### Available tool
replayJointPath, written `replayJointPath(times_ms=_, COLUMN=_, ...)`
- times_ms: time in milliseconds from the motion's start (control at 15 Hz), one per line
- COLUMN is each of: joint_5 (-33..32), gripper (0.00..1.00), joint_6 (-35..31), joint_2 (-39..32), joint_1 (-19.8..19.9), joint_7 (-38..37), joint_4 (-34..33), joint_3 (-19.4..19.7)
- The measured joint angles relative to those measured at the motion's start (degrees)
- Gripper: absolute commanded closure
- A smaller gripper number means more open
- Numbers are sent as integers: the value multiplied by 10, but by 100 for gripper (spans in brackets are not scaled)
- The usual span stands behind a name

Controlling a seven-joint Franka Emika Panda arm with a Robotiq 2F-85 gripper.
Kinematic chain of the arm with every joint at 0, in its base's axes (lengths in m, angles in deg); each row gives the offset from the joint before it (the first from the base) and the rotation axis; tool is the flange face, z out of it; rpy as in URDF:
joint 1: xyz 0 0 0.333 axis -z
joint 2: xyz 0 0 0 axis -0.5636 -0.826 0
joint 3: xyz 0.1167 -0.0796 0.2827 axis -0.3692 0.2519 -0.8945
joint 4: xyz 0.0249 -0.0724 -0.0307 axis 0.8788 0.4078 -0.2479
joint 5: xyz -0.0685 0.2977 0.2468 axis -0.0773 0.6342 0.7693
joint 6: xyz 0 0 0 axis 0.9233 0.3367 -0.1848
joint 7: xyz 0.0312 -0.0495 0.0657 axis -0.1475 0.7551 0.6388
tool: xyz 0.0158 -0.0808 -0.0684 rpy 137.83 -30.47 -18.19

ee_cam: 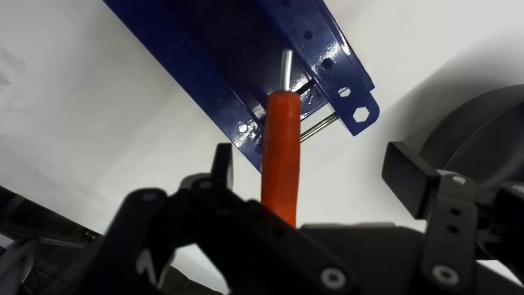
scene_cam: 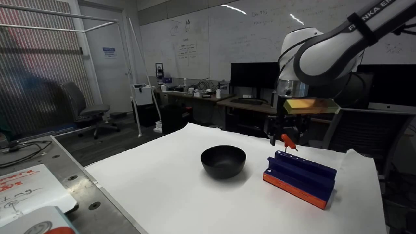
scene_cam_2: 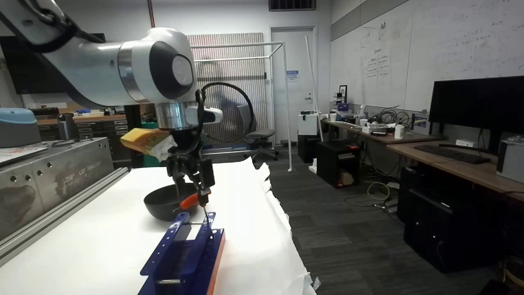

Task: Pick the orange object and put it in the bowl

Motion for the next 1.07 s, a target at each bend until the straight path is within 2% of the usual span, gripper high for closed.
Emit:
replayJointPath(times_ms=267, joint_5=-20, gripper=73, joint_6=2, joint_2=-8, joint_1=-5, joint_7=-27, joint_4=-8, joint_3=9)
replayJointPath(times_ms=467, joint_5=-58, gripper=92, joint_6=8, joint_2=-7, joint_1=-11, joint_7=-70, joint_4=-10, joint_3=12)
replayJointPath(times_ms=733, joint_5=-99, gripper=89, joint_6=33, joint_2=0, joint_1=-17, joint_7=-125, joint_4=-13, joint_3=13)
replayJointPath(times_ms=1067, joint_5=-119, gripper=89, joint_6=111, joint_2=49, joint_1=-33, joint_7=-159, joint_4=-30, joint_3=8)
